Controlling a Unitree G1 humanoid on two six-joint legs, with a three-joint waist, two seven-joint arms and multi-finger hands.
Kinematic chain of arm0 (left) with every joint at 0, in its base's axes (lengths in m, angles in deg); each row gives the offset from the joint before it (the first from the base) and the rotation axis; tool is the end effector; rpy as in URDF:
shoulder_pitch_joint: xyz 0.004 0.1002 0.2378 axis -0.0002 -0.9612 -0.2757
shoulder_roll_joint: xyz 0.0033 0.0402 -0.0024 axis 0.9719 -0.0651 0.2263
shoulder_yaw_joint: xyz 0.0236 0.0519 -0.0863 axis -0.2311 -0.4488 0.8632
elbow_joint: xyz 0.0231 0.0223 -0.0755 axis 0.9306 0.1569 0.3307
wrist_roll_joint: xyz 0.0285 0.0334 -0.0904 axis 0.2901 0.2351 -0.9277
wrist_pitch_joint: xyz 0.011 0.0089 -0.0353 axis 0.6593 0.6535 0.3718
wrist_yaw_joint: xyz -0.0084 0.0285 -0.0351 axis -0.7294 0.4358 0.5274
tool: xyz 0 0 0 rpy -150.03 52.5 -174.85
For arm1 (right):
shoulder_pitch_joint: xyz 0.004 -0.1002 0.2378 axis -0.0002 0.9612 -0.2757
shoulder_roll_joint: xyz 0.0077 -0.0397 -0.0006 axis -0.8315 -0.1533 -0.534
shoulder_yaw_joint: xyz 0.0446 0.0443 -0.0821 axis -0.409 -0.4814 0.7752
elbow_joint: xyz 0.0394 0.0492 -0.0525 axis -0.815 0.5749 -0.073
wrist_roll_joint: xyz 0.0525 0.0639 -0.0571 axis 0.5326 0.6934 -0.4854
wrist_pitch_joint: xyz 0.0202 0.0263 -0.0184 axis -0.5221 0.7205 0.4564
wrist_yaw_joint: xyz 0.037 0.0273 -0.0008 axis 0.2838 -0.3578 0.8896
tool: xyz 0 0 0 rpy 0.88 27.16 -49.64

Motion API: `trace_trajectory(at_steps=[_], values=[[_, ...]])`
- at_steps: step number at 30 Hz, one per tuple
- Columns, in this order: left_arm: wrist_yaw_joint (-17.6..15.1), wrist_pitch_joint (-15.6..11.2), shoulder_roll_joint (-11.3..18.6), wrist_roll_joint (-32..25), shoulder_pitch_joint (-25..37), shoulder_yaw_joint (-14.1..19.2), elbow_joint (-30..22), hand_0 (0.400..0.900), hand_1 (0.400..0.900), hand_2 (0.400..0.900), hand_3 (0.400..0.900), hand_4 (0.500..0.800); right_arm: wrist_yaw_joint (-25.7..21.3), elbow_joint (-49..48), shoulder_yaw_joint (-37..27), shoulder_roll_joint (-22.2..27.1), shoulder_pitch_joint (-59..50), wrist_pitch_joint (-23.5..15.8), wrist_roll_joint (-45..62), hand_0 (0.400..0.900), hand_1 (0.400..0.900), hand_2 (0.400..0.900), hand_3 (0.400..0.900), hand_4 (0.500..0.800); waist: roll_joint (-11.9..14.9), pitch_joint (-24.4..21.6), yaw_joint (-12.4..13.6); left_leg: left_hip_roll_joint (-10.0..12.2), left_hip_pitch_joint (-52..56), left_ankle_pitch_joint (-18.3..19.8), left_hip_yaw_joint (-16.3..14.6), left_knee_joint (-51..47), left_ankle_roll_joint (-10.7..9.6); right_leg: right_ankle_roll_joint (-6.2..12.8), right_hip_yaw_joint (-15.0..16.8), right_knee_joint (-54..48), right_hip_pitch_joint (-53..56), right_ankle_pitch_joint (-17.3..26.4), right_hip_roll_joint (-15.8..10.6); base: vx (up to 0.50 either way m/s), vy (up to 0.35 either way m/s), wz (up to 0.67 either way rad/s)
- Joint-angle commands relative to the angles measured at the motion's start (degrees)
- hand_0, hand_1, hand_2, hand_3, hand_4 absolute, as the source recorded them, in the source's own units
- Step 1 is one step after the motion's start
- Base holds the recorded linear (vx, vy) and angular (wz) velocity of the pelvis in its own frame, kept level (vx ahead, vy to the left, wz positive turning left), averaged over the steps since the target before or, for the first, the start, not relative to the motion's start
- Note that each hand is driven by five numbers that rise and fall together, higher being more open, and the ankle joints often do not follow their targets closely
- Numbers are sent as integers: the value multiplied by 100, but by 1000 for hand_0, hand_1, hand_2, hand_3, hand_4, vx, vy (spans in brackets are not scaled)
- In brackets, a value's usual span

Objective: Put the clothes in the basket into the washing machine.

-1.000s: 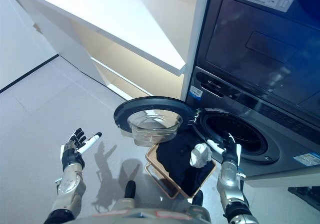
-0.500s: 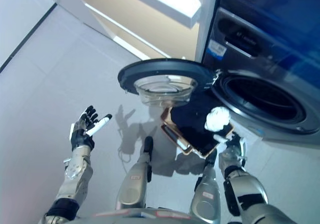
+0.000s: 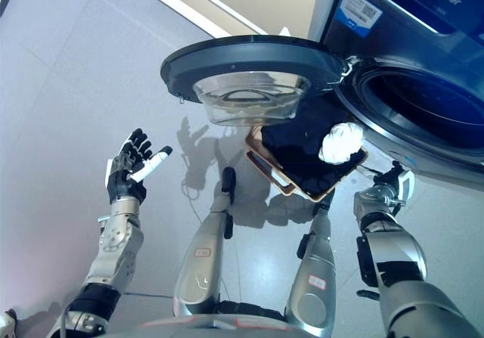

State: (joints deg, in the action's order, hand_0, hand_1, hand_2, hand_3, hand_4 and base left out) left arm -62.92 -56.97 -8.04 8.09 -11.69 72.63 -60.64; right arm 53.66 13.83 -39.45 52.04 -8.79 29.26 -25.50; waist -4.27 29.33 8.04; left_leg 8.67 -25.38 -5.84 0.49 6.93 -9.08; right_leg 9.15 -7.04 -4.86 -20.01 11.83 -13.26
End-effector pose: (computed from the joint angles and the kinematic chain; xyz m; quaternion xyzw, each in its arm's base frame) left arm 0.2034 0.2182 0.0257 -0.0478 -0.0457 0.1685 0.9835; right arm 0.2819 -0.2728 0.0242 -0.1580 0.2533 -0.4059 0.8638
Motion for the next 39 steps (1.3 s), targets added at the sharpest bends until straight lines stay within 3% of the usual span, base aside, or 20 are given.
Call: trace_trajectory(at_steps=[1,3,10,18,19,21,27,39], values=[[-194,-485,421,-165,-78,206,-570,900,900,900,900,800,-350,181,19,347,-158,39,261,900,900,900,900,800,20,-90,52,43,-625,-133,338,24,277,198,-13,890,84,-610,-472,0,0,0],[-220,-510,484,-143,-25,252,-863,900,900,900,900,800,-305,78,36,334,-212,-14,371,900,900,900,900,800,17,-7,58,31,-694,-81,350,92,271,191,0,922,27,-643,-473,-19,1,0],[-269,-606,490,-206,79,394,-1085,900,900,900,900,800,121,-428,617,30,-281,-227,193,900,900,900,900,800,85,47,85,-16,-1297,-91,401,235,289,173,31,957,-551,-530,-427,-30,-3,-3],[-345,-722,470,-208,136,310,-1597,900,900,900,900,800,37,-466,954,-115,-537,-277,-161,900,900,900,900,800,-18,47,138,-84,-1885,-135,457,305,306,144,-16,1062,-1101,-522,-436,-27,13,3],[-336,-759,496,-190,178,276,-1713,900,900,900,900,800,29,-387,1005,-40,-609,-242,-276,859,859,859,859,775,-52,47,167,-106,-2067,-140,474,340,308,136,-15,1094,-1287,-511,-435,-41,22,-2],[-357,-784,502,-187,179,265,-1819,900,900,900,900,800,-9,-362,1046,31,-681,-229,-360,400,400,400,400,500,-64,47,187,-109,-2216,-133,481,375,311,135,1,1129,-1462,-496,-440,-41,25,-3],[-413,-858,512,-218,248,238,-2096,900,900,900,900,800,-96,-395,1121,108,-743,-252,-469,400,400,400,400,500,-31,47,177,-88,-2480,-152,510,401,310,117,18,1162,-1740,-479,-403,-5,3,-1],[-516,-920,545,-200,254,323,-2126,900,900,900,900,800,-152,-389,1091,95,-799,-285,-458,400,400,400,400,500,32,47,123,-80,-2570,-184,501,352,283,90,1,1118,-1837,-480,-361,-1,1,-1]])
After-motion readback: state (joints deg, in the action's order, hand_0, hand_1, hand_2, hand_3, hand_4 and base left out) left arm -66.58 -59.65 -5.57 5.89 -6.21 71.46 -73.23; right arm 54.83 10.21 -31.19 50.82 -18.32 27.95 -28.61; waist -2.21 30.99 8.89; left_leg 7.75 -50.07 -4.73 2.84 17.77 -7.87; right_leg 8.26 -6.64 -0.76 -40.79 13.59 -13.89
